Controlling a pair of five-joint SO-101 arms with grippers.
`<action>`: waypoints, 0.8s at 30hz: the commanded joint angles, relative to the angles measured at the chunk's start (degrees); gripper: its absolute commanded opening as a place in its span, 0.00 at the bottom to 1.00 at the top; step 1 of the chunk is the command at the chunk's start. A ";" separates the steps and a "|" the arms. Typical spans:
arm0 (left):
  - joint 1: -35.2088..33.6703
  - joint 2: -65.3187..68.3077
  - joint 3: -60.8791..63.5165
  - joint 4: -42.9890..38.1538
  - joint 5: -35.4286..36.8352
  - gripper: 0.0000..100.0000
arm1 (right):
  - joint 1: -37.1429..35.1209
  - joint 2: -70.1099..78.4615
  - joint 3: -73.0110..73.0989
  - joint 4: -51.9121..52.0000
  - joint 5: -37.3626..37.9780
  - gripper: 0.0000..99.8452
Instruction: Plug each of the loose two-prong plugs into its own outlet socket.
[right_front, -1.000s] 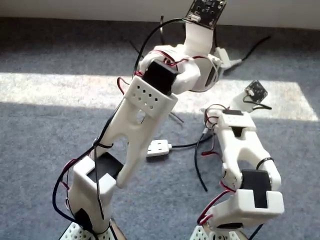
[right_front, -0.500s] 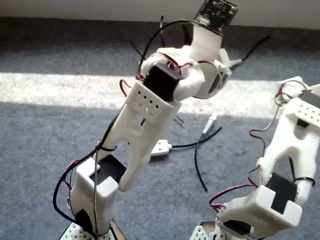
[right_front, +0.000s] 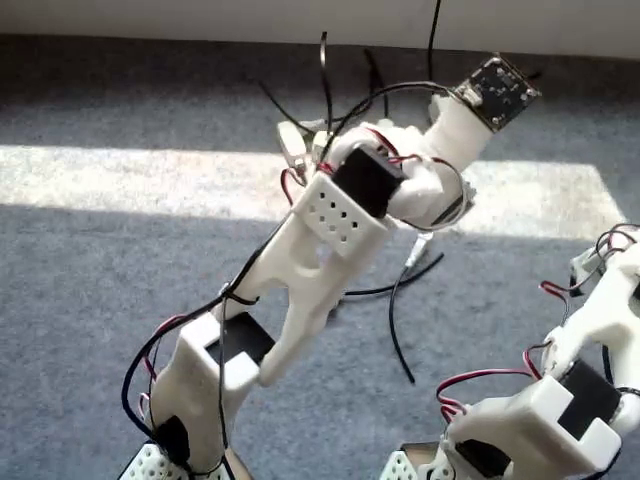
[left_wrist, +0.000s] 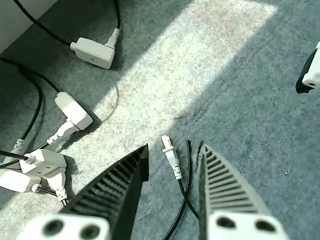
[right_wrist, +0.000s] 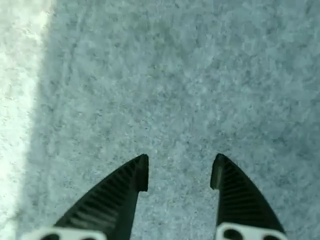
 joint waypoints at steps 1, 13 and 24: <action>0.48 4.97 -3.03 0.18 2.37 0.17 | -0.75 -1.89 8.04 -7.34 0.79 0.21; -4.18 22.11 -9.63 -2.90 11.87 0.16 | -3.82 -1.98 19.21 -19.21 0.79 0.21; -2.07 26.86 -9.10 -5.54 11.96 0.16 | -3.91 -1.98 19.21 -19.38 0.79 0.21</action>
